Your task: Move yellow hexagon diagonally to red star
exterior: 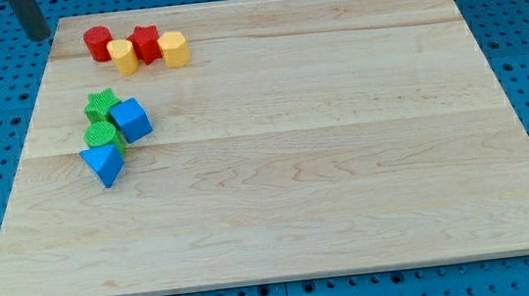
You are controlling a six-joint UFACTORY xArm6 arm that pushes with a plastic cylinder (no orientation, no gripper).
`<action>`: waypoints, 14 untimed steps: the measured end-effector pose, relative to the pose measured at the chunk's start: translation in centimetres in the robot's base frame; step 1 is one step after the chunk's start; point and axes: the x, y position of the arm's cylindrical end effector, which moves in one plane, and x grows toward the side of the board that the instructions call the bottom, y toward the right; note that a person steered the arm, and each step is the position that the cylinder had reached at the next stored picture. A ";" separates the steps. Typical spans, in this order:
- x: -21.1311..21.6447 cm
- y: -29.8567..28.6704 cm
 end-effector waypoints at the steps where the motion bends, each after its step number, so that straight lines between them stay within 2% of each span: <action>1: 2.0 0.0; 4: 3.5 0.2; 7: 5.6 11.0; 9: 5.4 25.1; 10: 5.4 25.7; 11: 2.6 20.4; 12: -0.6 27.5; 13: 3.8 30.5; 14: 6.7 27.7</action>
